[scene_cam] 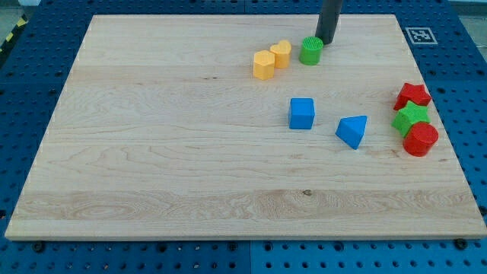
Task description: Push the green circle towards the red star
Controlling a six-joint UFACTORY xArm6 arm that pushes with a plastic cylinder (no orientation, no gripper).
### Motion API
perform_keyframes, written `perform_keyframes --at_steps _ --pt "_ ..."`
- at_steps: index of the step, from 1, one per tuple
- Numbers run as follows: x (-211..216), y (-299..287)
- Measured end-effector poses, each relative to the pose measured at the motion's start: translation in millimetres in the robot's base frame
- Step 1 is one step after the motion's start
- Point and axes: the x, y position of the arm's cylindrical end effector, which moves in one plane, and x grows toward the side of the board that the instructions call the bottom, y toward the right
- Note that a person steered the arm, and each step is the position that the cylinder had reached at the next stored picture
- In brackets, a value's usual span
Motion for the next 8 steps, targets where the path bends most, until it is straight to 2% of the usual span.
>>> perform_keyframes --at_steps 1,2,3,4,5,6,7,8 --pt "20 28" --pt "8 36" --pt "-19 7" --pt "-16 -34" --pt "6 -48" --pt "27 -29" --pt "48 15" --pt "45 8"
